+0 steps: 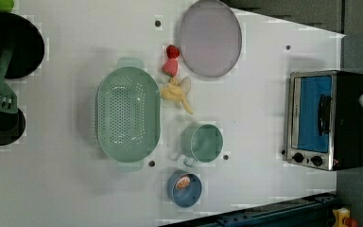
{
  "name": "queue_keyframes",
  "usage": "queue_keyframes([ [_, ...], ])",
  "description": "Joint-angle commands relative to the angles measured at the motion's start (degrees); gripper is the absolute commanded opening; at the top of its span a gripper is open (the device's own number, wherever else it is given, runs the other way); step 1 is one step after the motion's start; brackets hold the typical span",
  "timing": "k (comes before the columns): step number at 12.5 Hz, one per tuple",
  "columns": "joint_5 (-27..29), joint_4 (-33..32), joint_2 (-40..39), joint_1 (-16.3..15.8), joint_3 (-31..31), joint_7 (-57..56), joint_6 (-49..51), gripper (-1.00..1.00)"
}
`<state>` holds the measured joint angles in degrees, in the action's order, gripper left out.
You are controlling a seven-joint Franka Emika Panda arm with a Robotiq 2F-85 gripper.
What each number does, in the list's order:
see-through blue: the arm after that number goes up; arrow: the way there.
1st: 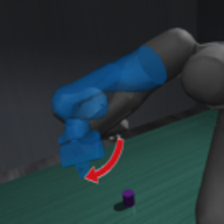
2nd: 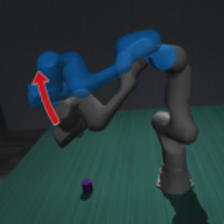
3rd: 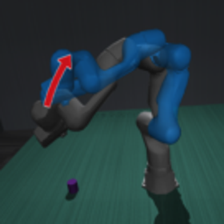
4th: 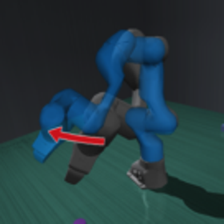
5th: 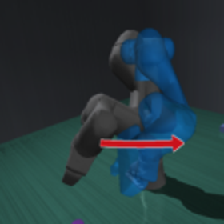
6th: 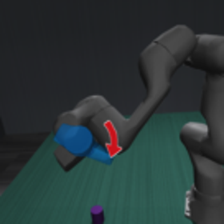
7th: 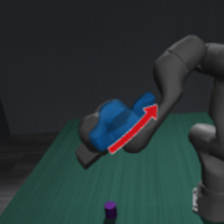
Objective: Pick Ketchup from oven and place it on table.
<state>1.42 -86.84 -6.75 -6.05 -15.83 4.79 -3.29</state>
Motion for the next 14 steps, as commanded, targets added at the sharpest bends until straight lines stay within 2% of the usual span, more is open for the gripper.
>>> queue_keyframes([
  [1,0.3,-6.3,-0.9,-2.7,5.3,-1.1,0.7,0.27],
  [5,-1.3,-17.7,-0.9,-3.0,6.8,-0.8,-6.8,0.27],
  [10,-1.4,-35.4,-2.4,-2.9,5.5,-0.8,-27.3,0.27],
  [13,-1.3,-41.1,-6.0,-2.9,5.5,-0.5,-38.3,0.27],
  [14,-1.2,-41.9,-7.6,-2.9,5.5,-0.1,-41.1,0.33],
])
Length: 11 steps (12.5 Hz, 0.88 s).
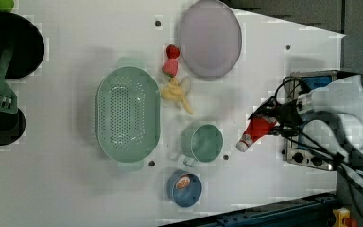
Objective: Pick Ketchup from oven and place it on table.
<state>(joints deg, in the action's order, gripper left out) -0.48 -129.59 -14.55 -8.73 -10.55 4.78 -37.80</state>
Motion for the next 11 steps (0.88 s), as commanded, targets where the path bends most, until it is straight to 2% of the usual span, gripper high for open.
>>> queue_keyframes([
  [1,0.7,0.4,-1.4,-0.2,0.2,0.1,-8.3,0.53],
  [3,0.7,0.1,-4.3,-0.2,0.3,0.1,-10.7,0.96],
  [6,0.7,0.3,-4.0,-0.4,0.3,0.6,-12.2,1.0],
  [9,0.7,2.1,3.1,-0.3,0.3,3.4,-10.2,1.0],
  [11,0.6,5.4,9.4,-0.3,0.3,3.9,-5.3,1.0],
])
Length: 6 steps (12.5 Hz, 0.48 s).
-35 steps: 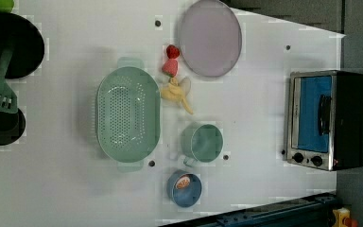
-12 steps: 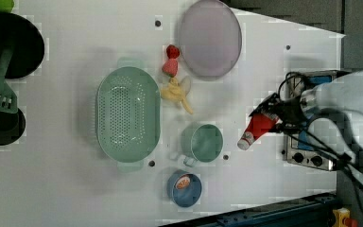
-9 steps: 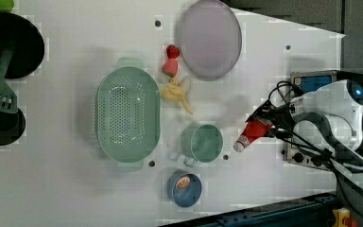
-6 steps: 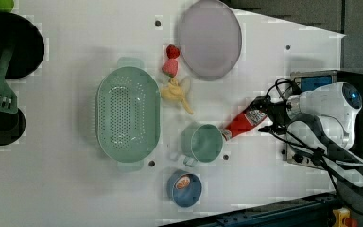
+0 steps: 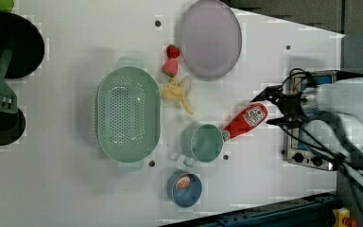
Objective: Pick Ketchup from oven and place it on table.
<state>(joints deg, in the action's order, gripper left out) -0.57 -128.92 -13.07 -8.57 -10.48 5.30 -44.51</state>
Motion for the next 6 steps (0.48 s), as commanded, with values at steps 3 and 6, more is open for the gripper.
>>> queue_keyframes([
  [3,0.7,12.9,15.0,-0.6,0.7,4.1,13.9,1.0],
  [6,0.0,23.8,18.0,-0.5,0.9,4.0,25.9,1.0],
])
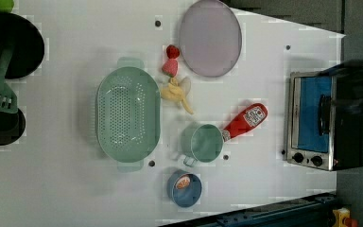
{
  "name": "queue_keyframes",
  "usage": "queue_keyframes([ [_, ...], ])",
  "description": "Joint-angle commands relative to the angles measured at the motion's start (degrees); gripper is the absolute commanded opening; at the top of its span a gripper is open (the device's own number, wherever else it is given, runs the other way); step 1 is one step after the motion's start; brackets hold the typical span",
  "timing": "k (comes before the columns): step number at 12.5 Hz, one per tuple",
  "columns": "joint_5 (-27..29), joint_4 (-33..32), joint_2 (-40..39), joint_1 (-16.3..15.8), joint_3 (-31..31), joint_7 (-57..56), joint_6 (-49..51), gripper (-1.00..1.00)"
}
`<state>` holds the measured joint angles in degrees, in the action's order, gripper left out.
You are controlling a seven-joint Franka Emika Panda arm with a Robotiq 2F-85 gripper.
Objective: Pick Ketchup from oven and place it on table.
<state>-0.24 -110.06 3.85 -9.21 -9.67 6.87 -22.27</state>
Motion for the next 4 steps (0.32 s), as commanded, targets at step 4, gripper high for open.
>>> queue_keyframes([
  [4,-0.4,13.8,1.4,0.1,0.1,2.4,18.5,1.0],
])
